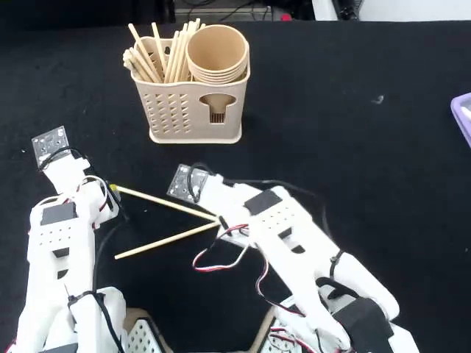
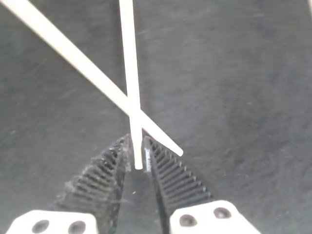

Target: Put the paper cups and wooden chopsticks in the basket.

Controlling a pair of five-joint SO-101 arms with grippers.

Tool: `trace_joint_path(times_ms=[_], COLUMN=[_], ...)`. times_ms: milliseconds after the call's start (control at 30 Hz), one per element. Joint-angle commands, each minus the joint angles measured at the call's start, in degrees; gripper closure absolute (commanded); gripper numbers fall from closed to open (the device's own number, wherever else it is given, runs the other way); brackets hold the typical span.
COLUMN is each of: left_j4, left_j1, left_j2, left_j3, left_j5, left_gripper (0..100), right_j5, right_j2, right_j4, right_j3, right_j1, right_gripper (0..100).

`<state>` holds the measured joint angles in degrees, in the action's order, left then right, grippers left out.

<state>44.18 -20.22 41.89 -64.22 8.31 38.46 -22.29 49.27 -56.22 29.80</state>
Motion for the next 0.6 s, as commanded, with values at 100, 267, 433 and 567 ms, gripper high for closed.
trace_joint_path(times_ms=[100, 267, 433, 567], left_j4=[-0.88, -0.88, -0.97, -0.88], left_j1=[-0.57, -0.66, -4.53, -8.22], left_j2=[0.53, 0.62, 0.62, 0.62], left_j3=[0.75, 0.57, 1.01, 1.89], left_j5=[0.79, 0.79, 0.97, 1.05], left_gripper=[81, 81, 81, 81], right_j5=[0.35, -1.49, -1.49, -1.49], right_j2=[4.26, 10.15, 11.56, 14.55], right_j4=[0.88, 4.13, 7.91, 7.56], right_j3=[6.64, 12.62, 17.1, 19.38], right_j1=[1.41, 2.29, 8.79, 11.52], right_gripper=[98.4, 81.5, 78.6, 78.6])
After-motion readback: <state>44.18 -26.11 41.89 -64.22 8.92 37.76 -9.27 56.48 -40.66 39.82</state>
